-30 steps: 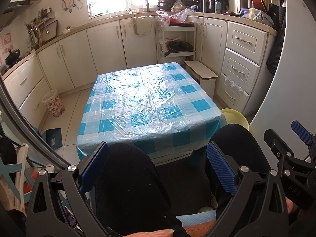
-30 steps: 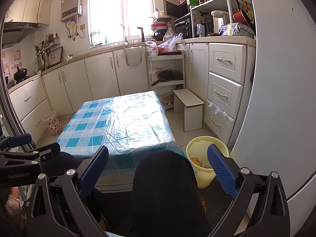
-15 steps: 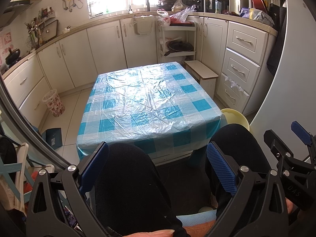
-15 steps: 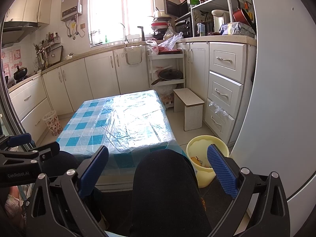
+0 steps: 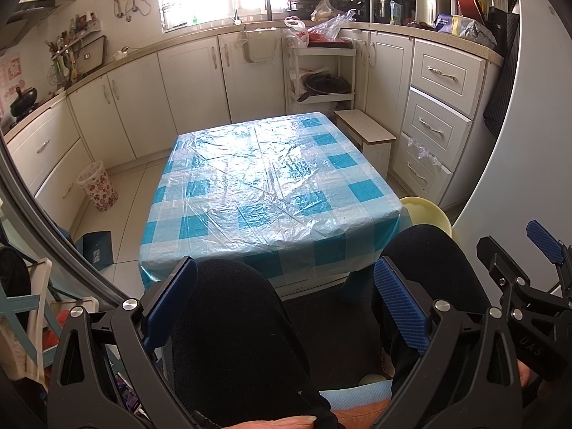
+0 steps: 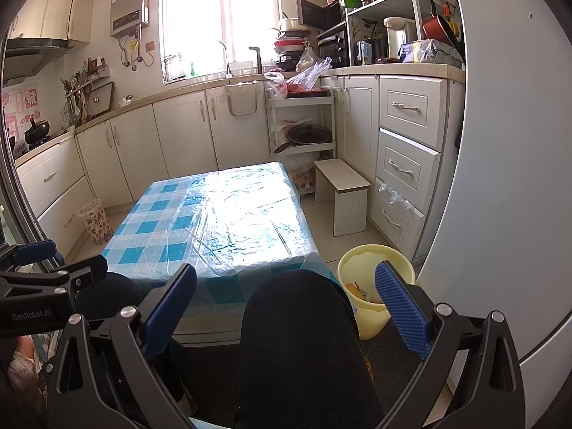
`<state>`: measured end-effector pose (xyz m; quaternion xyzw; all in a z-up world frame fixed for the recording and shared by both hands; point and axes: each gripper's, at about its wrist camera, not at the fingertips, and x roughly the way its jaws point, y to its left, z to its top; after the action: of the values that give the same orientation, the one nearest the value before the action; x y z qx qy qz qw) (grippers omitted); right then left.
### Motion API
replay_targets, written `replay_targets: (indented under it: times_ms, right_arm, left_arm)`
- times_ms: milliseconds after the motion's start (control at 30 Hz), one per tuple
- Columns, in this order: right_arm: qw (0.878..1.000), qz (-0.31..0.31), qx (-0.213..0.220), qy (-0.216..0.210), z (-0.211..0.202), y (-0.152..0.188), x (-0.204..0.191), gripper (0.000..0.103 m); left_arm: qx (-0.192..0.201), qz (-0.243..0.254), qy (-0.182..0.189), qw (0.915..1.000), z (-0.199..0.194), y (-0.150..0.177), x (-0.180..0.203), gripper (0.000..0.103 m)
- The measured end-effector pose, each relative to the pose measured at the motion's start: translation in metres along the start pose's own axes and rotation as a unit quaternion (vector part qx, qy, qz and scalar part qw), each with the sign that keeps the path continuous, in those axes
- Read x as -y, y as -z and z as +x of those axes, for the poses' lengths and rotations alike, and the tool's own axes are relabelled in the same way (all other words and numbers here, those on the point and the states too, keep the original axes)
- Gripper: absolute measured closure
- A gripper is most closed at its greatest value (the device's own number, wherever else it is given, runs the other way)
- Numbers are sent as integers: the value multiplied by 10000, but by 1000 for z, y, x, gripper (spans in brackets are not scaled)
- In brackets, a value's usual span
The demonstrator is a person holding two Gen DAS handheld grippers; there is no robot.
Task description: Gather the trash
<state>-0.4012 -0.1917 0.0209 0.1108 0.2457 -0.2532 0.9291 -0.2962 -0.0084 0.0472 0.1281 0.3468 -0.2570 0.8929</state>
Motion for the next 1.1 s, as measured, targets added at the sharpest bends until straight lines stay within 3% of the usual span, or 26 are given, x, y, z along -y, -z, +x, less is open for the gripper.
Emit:
replay_targets:
  times_ms: [1100]
  right_arm:
    - [10000, -14, -13, -8, 1, 0, 1, 7]
  left_arm:
    - [1, -119, -69, 9999, 3, 0, -5, 8]
